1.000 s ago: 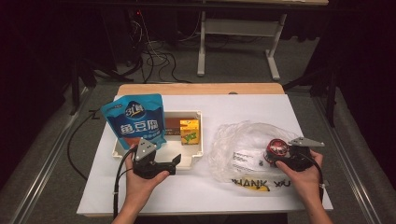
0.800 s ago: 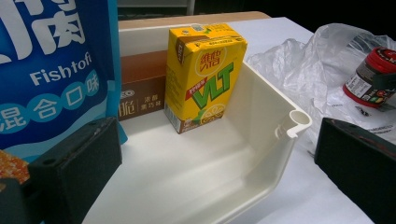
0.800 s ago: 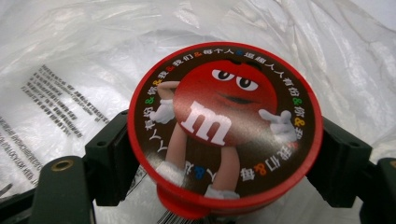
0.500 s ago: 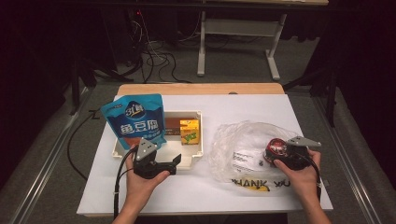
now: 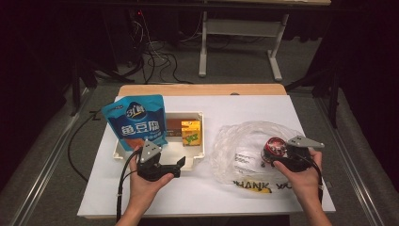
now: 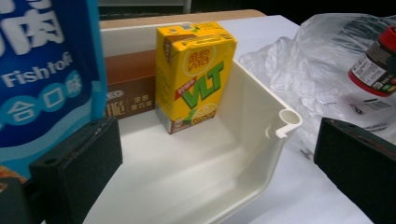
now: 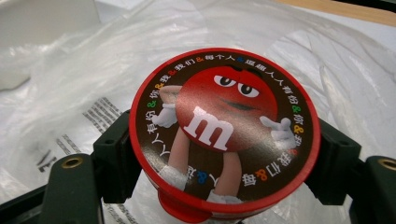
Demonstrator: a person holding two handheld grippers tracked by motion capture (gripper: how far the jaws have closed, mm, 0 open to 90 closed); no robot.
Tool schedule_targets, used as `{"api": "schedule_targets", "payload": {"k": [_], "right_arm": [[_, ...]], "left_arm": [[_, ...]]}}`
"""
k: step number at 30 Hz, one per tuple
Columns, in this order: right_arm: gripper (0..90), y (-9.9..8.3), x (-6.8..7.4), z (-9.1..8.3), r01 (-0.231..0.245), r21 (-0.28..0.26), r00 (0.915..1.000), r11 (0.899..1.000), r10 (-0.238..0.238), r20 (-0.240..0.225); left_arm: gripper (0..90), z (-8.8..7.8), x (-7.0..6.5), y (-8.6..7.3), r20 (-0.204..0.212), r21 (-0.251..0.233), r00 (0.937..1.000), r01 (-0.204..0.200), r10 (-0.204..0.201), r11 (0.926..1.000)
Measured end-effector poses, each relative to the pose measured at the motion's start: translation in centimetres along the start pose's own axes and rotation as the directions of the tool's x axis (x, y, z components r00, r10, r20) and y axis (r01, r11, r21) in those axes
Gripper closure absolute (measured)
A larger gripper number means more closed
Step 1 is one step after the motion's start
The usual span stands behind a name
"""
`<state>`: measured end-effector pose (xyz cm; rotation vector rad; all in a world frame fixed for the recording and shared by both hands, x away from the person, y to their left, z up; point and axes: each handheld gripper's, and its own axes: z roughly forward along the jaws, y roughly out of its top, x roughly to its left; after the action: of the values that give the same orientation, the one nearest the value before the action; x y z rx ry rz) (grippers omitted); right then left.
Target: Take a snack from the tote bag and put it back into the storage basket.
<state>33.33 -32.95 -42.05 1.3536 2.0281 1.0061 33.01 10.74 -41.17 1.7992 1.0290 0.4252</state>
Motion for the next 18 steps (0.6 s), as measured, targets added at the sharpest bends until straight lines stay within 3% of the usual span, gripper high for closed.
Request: {"api": "schedule_targets", "payload": {"k": [18], "right_arm": [[26.3,1.7,2.0,-0.9,-0.005,0.0,0.9983,1.0,0.005,-0.059]], "left_arm": [[1.6,1.3,-2.8,-0.3,0.022,0.018,0.9973,-0.07,0.07,0.9974]]}}
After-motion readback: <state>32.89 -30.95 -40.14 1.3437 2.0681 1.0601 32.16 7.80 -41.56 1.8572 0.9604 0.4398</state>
